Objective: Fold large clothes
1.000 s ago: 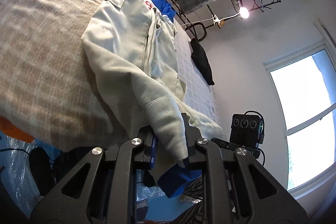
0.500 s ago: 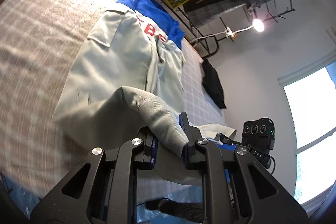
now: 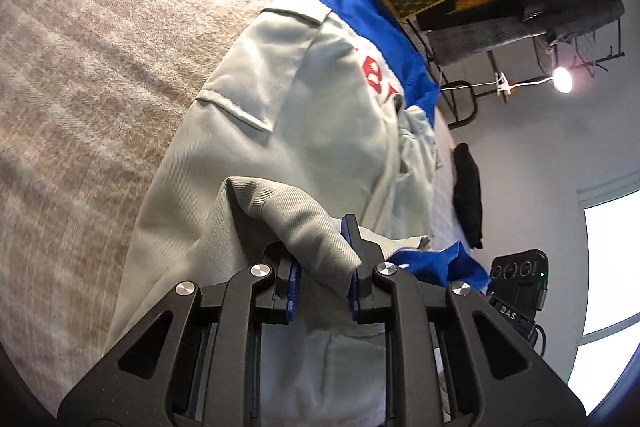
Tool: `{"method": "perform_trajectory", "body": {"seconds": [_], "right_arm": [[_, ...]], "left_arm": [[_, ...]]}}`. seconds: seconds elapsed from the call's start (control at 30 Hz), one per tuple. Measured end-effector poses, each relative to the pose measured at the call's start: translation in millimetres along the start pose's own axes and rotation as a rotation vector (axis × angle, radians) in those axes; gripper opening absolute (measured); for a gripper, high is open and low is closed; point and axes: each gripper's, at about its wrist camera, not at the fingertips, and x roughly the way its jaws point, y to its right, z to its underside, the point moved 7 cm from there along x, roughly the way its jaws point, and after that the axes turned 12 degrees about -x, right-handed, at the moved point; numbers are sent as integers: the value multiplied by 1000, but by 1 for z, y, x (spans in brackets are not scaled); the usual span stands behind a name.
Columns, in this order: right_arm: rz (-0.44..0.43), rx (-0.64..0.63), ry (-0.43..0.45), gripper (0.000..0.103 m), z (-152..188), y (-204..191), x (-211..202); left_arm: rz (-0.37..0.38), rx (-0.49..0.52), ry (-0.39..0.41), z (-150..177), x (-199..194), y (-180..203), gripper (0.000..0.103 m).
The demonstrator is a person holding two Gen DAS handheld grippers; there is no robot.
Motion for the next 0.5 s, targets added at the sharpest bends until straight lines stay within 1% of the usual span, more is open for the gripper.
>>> {"method": "perform_trajectory", "body": {"seconds": [0.1, 0.13, 0.17, 0.2, 0.23, 0.27, 0.3, 0.33, 0.37, 0.4, 0.43, 0.47, 0.5], "right_arm": [[-20, 33, 4, 18, 0, 4, -2], [-28, 39, 7, 21, 0, 5, -5], [-36, 50, 8, 28, 0, 6, -8], [-44, 61, 12, 32, -2, 8, -13], [-53, 75, 21, 41, -4, 10, -18], [-68, 89, 44, 59, -7, 11, -30], [-77, 92, 68, 67, -9, 12, -40], [-86, 90, 99, 70, -12, 12, -51], [-100, 69, 142, 68, -14, 11, -69], [-95, 50, 158, 66, -18, 12, -75], [-76, 22, 170, 64, -18, 12, -84], [-51, -11, 176, 62, -18, 11, -91], [-25, -48, 172, 60, -15, 11, -95]], "left_arm": [[-6, 10, 4, -2, 1, 2, 17], [-8, 13, 4, -2, 0, 3, 18], [-13, 14, 3, -2, -1, 4, 19], [-19, 9, -4, -3, -3, 4, 20], [-15, 4, -6, -5, -5, 5, 20], [-5, -1, -5, -6, -9, 6, 23], [10, -6, 2, -8, -16, 8, 28], [24, -5, 13, -11, -23, 10, 31], [45, 3, 25, -13, -30, 13, 37], [59, 10, 33, -15, -35, 15, 42], [64, 26, 54, -17, -41, 18, 45], [57, 49, 85, -19, -47, 21, 52], [42, 91, 118, -21, -55, 25, 55]]}}
